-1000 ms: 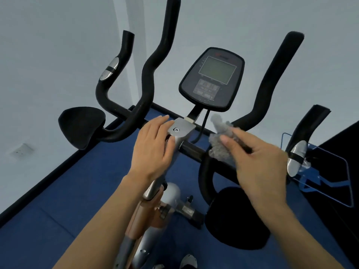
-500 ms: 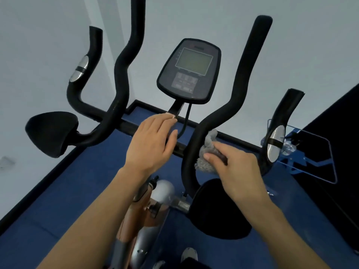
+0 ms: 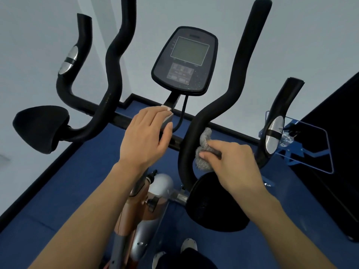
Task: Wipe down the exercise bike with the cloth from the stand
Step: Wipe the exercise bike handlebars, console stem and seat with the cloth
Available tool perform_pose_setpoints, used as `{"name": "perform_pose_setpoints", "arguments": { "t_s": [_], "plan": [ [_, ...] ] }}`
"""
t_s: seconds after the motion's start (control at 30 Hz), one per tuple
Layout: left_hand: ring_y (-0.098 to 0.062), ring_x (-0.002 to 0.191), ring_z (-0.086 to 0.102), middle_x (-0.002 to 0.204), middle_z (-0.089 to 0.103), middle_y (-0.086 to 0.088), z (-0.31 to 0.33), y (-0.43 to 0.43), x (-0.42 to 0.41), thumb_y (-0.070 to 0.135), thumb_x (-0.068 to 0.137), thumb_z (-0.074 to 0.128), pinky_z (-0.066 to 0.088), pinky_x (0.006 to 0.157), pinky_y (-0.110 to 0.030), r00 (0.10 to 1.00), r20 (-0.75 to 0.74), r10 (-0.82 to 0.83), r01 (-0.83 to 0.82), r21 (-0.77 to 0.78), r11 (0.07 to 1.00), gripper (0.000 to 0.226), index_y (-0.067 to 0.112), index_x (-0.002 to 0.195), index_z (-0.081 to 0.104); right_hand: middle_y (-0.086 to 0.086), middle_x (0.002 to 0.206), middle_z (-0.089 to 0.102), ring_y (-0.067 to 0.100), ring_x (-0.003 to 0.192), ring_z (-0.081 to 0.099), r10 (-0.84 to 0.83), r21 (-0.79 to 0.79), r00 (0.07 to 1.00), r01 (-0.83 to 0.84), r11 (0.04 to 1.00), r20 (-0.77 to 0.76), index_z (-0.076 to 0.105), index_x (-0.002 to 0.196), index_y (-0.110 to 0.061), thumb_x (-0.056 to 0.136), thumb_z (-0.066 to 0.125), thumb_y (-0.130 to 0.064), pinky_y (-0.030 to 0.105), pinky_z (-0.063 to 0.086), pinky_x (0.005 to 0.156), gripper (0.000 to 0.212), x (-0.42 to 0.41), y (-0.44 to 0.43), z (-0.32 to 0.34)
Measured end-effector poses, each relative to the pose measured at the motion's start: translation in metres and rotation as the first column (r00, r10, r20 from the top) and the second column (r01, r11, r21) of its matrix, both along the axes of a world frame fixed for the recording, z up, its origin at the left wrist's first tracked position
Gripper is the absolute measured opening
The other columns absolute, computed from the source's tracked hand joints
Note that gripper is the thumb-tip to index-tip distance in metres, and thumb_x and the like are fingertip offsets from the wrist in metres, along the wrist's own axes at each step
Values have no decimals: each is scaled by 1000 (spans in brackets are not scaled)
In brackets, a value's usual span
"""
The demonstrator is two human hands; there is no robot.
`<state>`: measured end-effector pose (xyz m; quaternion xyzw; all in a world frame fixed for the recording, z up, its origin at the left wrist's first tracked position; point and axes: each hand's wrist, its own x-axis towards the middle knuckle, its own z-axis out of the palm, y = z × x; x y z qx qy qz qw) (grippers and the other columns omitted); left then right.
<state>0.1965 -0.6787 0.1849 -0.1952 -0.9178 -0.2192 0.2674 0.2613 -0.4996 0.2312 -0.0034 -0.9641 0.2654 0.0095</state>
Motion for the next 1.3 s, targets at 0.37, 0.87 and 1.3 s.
{"name": "perform_pose_setpoints", "arguments": {
  "t_s": [0.37,0.87,1.3],
  "plan": [
    [-24,113,53,119,61,-7,9,11,8,29,95,35,36,100,-36,998,55,-15,19,-72,997,39,6,115,60,-3,75,67,7,69,59,-185,-207,953,136,969,-239,71,94,-17,86,62,-17,14,44,65,12,19,43,20],
    [-30,111,51,123,54,-16,8,87,16,28,91,41,42,93,-38,997,55,-51,49,34,998,39,3,116,58,4,98,72,22,92,66,110,4,983,-111,994,-150,69,98,-13,81,59,-9,34,52,85,20,35,49,-10],
    [-28,114,47,125,52,-14,9,86,16,29,90,42,42,95,-37,996,71,-62,58,59,997,40,4,118,56,-11,74,66,4,70,59,-39,-187,973,-5,982,-228,69,97,-20,84,63,-6,10,45,61,19,43,55,-10]
  ]
}}
